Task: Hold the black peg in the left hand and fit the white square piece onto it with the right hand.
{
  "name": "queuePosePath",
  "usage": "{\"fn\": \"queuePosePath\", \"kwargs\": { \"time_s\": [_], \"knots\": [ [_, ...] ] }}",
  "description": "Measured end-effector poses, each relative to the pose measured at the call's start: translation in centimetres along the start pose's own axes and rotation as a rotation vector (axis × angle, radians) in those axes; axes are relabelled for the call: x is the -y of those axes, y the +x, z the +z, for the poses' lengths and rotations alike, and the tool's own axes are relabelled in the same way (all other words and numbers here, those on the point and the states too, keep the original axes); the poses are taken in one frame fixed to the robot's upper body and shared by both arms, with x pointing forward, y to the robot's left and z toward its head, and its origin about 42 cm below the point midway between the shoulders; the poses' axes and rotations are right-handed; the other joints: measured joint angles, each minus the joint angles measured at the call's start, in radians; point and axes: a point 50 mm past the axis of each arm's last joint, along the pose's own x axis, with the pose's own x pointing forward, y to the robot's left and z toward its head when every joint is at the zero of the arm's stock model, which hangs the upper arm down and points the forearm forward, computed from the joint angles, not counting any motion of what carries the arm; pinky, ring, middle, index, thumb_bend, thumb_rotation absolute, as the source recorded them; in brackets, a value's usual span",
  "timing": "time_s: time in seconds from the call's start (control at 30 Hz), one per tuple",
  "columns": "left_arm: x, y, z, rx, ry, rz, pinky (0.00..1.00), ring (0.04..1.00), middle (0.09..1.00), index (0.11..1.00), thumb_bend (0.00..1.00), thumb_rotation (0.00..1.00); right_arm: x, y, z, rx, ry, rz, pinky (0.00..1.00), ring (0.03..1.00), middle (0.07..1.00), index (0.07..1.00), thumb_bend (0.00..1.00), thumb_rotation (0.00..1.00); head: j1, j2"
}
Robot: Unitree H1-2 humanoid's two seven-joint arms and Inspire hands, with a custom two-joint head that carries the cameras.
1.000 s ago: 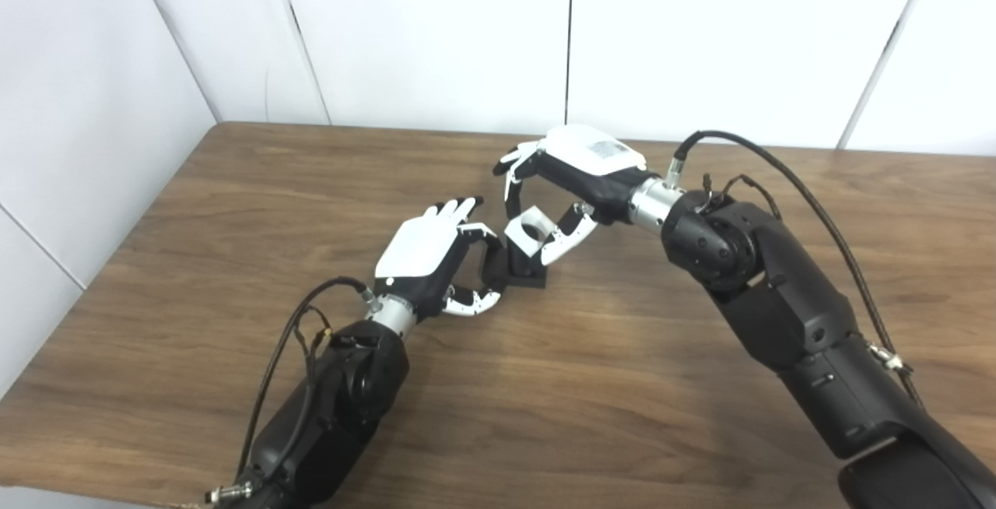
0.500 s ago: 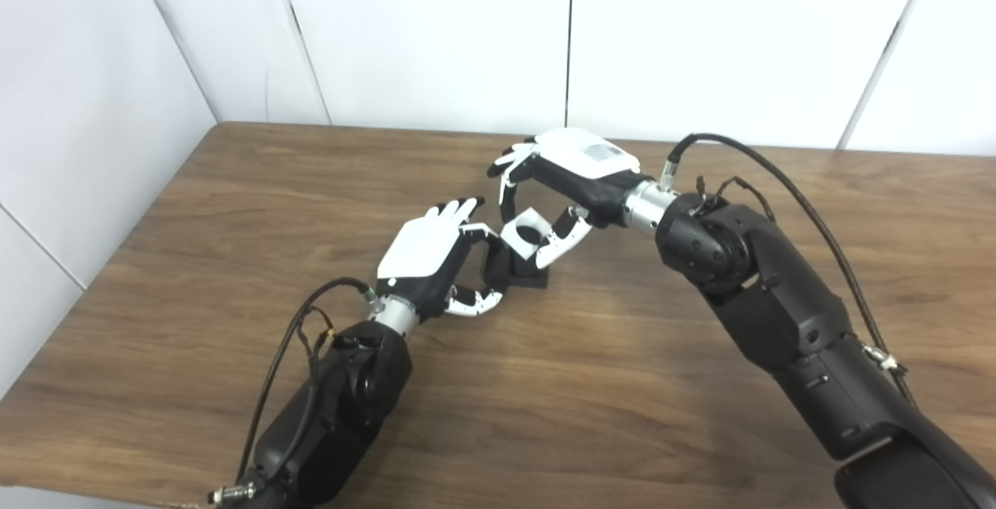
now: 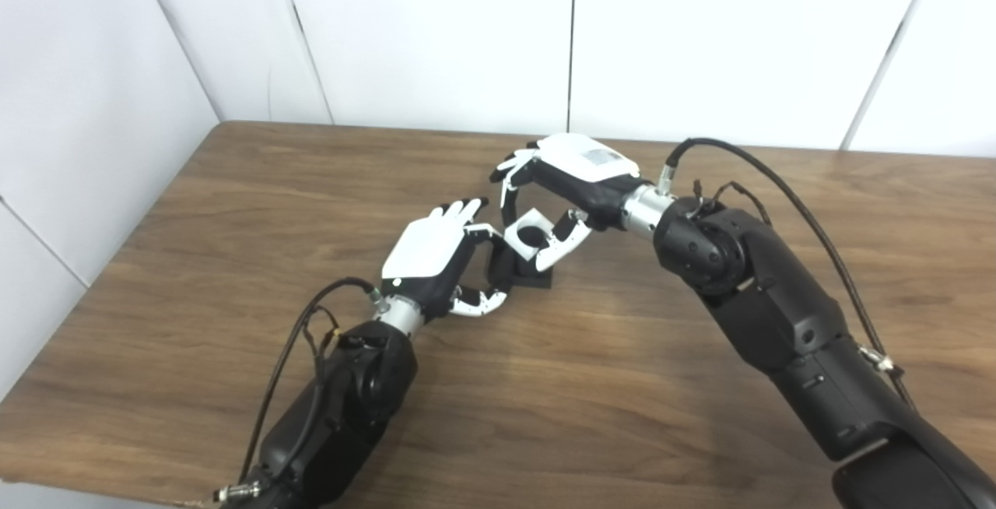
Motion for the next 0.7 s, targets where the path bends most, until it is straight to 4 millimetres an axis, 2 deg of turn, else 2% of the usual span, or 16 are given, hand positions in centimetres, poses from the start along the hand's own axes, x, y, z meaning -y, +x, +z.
{"fn": "queuePosePath", "kwargs": {
  "time_s": [0.7],
  "knots": [
    [0.2, -0.3, 0.6, 0.004, 0.001, -0.002, 1.0, 1.0, 1.0, 0.647, 0.72, 0.23, -1.7, 0.2, -0.9, -0.006, 0.014, 0.019, 0.96, 0.91, 0.831, 0.483, 0.52, 0.14, 0.014, 0.011]
  ]
}}
